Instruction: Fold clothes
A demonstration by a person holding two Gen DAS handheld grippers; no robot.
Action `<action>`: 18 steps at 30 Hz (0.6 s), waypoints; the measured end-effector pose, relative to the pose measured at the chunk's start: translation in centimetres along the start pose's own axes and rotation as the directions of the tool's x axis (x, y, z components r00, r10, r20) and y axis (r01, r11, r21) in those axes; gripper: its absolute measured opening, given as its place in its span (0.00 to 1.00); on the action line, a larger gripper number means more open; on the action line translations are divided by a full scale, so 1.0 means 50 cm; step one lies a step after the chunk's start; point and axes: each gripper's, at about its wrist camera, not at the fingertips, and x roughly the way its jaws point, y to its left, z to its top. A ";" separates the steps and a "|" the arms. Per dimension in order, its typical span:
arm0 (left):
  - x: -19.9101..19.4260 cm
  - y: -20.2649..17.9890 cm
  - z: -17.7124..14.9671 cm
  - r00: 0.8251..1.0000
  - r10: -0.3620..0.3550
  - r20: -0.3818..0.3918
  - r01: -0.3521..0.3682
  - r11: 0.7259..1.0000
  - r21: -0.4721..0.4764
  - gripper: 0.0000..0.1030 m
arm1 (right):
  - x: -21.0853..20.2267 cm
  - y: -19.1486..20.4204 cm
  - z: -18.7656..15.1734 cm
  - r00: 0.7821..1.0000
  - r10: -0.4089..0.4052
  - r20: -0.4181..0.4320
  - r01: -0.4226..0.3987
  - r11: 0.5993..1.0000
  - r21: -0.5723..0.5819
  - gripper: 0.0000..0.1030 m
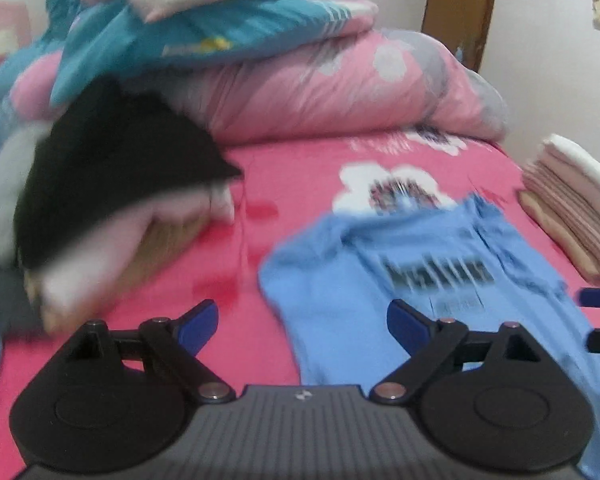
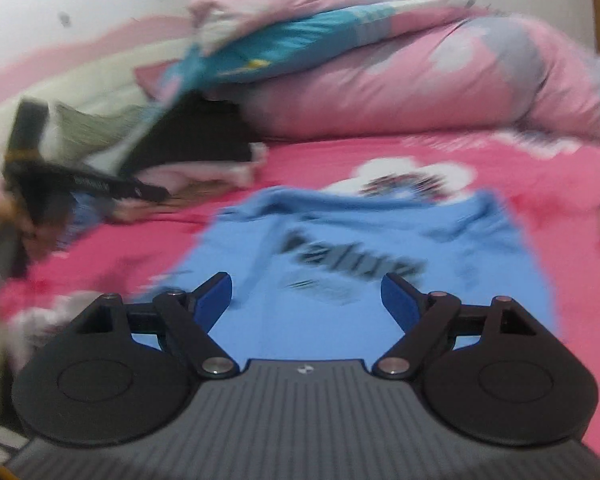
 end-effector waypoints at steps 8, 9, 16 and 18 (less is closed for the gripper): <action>-0.067 0.070 -0.194 1.000 -0.010 -0.028 0.005 0.983 -0.185 0.82 | 0.055 0.240 -0.117 0.962 0.244 -0.126 -0.268 0.932 -0.243 0.51; -0.075 0.077 -0.209 1.000 -0.026 -0.014 0.022 0.977 -0.212 0.82 | 0.070 0.264 -0.128 0.955 0.250 -0.157 -0.284 0.921 -0.265 0.50; -0.110 0.076 -0.256 0.988 -0.139 0.067 0.150 0.963 -0.222 0.81 | 0.128 0.256 -0.141 0.958 0.189 -0.218 -0.214 0.972 -0.099 0.02; -0.117 0.068 -0.264 0.977 -0.193 0.094 0.208 0.957 -0.202 0.81 | 0.106 0.194 -0.131 0.960 0.245 -0.133 -0.232 0.967 0.109 0.02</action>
